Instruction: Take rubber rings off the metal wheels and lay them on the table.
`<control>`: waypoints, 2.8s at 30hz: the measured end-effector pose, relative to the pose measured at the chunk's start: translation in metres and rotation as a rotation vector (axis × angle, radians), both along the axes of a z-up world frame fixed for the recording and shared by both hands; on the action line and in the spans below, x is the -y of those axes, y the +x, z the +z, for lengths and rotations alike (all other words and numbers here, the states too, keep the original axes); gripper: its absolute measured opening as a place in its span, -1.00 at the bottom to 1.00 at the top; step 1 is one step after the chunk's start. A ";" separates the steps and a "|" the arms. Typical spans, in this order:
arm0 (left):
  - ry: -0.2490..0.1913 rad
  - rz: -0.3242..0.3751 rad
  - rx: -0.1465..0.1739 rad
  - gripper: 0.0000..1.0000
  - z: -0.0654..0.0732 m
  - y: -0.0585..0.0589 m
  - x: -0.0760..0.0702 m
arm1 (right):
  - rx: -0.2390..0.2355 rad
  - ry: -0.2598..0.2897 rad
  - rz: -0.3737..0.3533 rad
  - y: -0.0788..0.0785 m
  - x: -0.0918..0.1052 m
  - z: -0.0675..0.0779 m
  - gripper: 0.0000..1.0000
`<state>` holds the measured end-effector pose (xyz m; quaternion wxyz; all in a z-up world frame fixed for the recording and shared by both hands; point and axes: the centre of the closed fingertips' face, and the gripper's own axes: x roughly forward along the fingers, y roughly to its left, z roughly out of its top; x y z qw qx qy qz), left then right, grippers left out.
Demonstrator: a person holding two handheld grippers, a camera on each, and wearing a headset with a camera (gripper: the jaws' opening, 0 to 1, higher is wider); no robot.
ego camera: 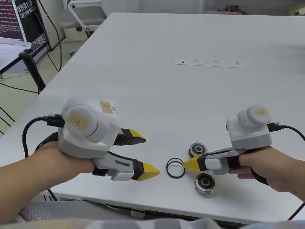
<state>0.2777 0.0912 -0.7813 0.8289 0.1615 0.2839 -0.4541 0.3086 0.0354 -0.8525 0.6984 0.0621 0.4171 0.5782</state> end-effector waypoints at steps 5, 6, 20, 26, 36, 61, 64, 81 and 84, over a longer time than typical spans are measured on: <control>0.003 -0.001 -0.003 0.00 -0.001 -0.001 0.000 | 0.017 -0.017 0.009 0.000 0.000 -0.003 -0.99; 0.004 0.000 -0.004 0.00 -0.001 -0.001 0.000 | 0.019 -0.021 0.014 -0.001 0.000 -0.003 -0.98; 0.008 -0.007 -0.011 -0.02 -0.001 -0.001 0.003 | 0.076 -0.051 0.065 -0.008 0.001 -0.003 -0.76; 0.009 -0.007 -0.011 -0.03 -0.001 0.000 0.002 | 0.084 -0.040 0.058 -0.007 0.002 0.003 -0.66; 0.011 -0.009 -0.006 -0.03 0.001 0.007 0.004 | 0.110 0.020 0.023 0.000 0.010 0.027 -0.63; 0.013 -0.071 0.000 -0.08 0.006 0.042 0.039 | 0.194 0.017 -0.073 0.025 0.047 0.045 -0.57; 0.018 -0.080 -0.005 -0.09 0.003 0.045 0.042 | 0.203 0.010 -0.071 0.027 0.049 0.043 -0.56; 0.043 -0.100 -0.044 -0.15 -0.021 0.063 0.054 | 0.301 -0.056 0.002 0.034 0.055 0.023 -0.52; 0.043 -0.105 -0.050 -0.16 -0.024 0.065 0.057 | 0.307 -0.066 0.015 0.034 0.054 0.019 -0.51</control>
